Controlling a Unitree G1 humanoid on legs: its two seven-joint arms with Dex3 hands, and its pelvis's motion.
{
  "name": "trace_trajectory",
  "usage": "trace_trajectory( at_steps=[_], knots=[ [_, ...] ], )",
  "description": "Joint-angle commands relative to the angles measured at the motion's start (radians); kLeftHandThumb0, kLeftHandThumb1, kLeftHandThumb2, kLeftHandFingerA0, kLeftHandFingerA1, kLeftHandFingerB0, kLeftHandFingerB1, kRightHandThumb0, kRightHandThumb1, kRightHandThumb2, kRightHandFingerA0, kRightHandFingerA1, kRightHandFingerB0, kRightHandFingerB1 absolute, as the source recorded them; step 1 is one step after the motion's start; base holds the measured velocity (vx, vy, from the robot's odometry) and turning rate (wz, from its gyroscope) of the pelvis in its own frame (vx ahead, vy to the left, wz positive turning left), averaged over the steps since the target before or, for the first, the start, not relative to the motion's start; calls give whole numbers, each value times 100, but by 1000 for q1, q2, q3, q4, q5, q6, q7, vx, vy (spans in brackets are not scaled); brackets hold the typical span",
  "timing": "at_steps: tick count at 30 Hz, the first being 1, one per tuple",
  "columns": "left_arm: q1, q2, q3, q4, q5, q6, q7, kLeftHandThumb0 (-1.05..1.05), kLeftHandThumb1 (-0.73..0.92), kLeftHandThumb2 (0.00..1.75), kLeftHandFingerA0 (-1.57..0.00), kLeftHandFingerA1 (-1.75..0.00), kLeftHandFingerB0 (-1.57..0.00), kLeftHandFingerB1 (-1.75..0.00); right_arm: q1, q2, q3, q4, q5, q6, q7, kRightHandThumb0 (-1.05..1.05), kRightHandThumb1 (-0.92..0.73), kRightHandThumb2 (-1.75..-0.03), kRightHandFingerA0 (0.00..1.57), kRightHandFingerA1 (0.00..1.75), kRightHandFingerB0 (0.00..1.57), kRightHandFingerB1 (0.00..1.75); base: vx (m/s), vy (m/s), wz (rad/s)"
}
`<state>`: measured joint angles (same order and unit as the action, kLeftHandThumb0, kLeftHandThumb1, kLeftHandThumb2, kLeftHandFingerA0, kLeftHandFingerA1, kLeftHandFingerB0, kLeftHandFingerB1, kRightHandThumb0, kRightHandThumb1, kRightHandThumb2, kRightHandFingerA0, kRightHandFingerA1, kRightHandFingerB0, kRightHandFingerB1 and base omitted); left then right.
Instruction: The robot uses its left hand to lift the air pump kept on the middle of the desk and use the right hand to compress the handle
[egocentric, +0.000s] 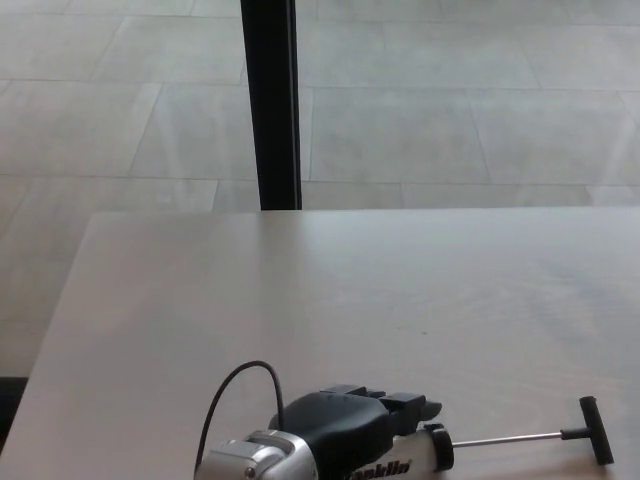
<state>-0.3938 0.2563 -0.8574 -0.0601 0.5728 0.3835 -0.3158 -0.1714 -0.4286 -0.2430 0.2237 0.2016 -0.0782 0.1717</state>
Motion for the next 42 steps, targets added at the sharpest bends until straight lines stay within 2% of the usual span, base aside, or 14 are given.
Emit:
trace_trajectory(
  at_steps=[1,6,9,10,13,14,15,20,32,33,34,36,41,42],
  knots=[
    [18,33,-117,-53,341,331,-186,-100,57,102,0,-17,0,-18,-31,40,-22,-26,-10,56,-71,-57,-75,-63,47,66,59,44,0,0,0],
    [41,31,-129,-54,389,368,-183,-105,61,101,0,-14,0,-18,-22,57,-33,-47,4,75,-87,-53,-72,-63,47,66,59,45,0,0,0],
    [106,7,-124,-5,476,400,-13,-42,37,98,-6,-57,0,-51,0,66,-39,-45,4,61,-85,-47,-70,-61,50,63,60,45,0,0,0],
    [112,2,-123,7,489,403,9,-71,67,60,-10,-62,-18,-46,1,66,-40,-42,3,57,-83,-46,-71,-61,47,57,61,44,0,0,0],
    [144,-18,-101,39,511,407,113,-65,67,60,-19,-101,-29,-50,6,66,-36,-38,-8,41,-81,-44,-70,-60,48,56,61,44,0,0,0],
    [156,-31,-82,63,503,408,157,-61,52,94,-44,-87,-27,-58,11,68,-31,-50,-23,36,-92,-43,-69,-60,50,53,60,44,0,0,0],
    [158,-35,-79,68,505,407,160,-60,73,58,-29,-110,-35,-55,11,68,-31,-48,-27,31,-93,-43,-68,-61,51,54,59,44,0,0,0],
    [192,-60,-37,111,499,371,233,-54,71,61,-33,-123,-45,-60,18,78,-34,-68,-41,27,-114,-40,-67,-60,53,63,61,45,0,0,0],
    [234,-102,12,186,598,353,274,-43,69,58,-42,-113,-28,-48,36,99,-33,-75,-110,-2,-169,-39,-66,-60,55,72,68,46,0,0,0],
    [234,-111,21,200,597,352,283,-29,49,98,-63,-93,-13,-53,38,100,-35,-70,-120,-14,-175,-38,-66,-60,55,72,68,47,0,0,0],
    [236,-114,24,203,601,350,284,-29,49,98,-63,-93,-13,-53,38,100,-35,-69,-122,-15,-176,-38,-66,-60,55,72,68,47,0,0,0],
    [246,-131,58,197,569,336,281,-24,66,67,-69,-145,-27,-47,44,100,-34,-75,-142,-21,-188,-35,-67,-60,57,82,68,47,0,0,0],
    [264,-150,90,202,551,288,289,-25,59,81,-102,-154,-53,-62,26,105,-35,-70,-146,-20,-191,-34,-66,-60,58,94,71,47,0,0,0],
    [267,-157,88,202,553,284,285,-20,61,74,-86,-167,-50,-54,23,104,-34,-72,-147,-20,-189,-34,-67,-60,58,98,71,47,0,0,0]
  ],
)
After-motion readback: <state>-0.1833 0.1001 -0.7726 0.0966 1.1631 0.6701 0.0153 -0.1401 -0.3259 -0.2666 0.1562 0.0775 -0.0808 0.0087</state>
